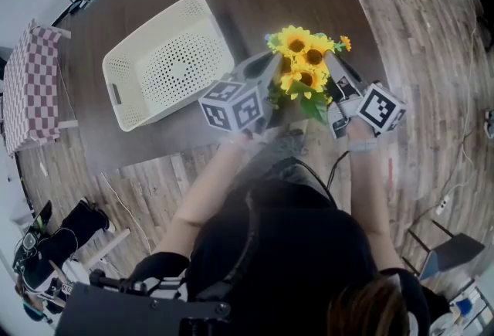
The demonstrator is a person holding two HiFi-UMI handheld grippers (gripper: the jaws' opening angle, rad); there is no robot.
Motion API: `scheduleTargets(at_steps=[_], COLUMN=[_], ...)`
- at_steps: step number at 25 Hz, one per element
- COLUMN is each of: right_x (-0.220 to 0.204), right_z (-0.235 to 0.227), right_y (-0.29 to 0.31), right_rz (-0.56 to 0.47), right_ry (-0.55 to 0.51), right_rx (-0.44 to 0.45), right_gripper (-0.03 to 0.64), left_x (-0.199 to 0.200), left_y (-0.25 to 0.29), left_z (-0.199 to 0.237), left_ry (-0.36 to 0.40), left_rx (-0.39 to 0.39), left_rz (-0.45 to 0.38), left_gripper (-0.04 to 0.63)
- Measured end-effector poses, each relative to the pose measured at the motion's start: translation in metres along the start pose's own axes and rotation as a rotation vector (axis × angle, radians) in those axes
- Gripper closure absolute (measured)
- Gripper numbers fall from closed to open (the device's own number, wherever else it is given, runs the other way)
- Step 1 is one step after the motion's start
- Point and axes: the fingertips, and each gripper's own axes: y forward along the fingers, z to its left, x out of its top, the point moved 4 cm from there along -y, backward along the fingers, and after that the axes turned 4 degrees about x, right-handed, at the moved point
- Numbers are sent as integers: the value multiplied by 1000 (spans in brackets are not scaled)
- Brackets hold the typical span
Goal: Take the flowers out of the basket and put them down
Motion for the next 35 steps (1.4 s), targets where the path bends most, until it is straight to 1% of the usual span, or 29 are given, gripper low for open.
scheduleTargets(at_steps=[8, 13, 18, 22, 35], right_x=[-3, -3, -3, -5, -6], right_z=[-5, -6, -10, -10, -15], right_y=[2, 5, 5, 7, 8], right_rz=[2, -5, -8, -13, -15], right_ry=[6, 21, 23, 50, 68], right_rx=[-5, 27, 24, 45, 65], right_gripper=[612, 612, 613, 612, 614], left_x=[-2, -3, -4, -4, -4], left_y=[1, 2, 3, 3, 4], left_z=[5, 7, 7, 8, 11], left_ry=[-6, -3, -5, -8, -15], left_rx=[-3, -1, -5, -4, -10], left_rz=[-1, -8, -14, -17, -17], left_gripper=[589, 589, 589, 589, 589])
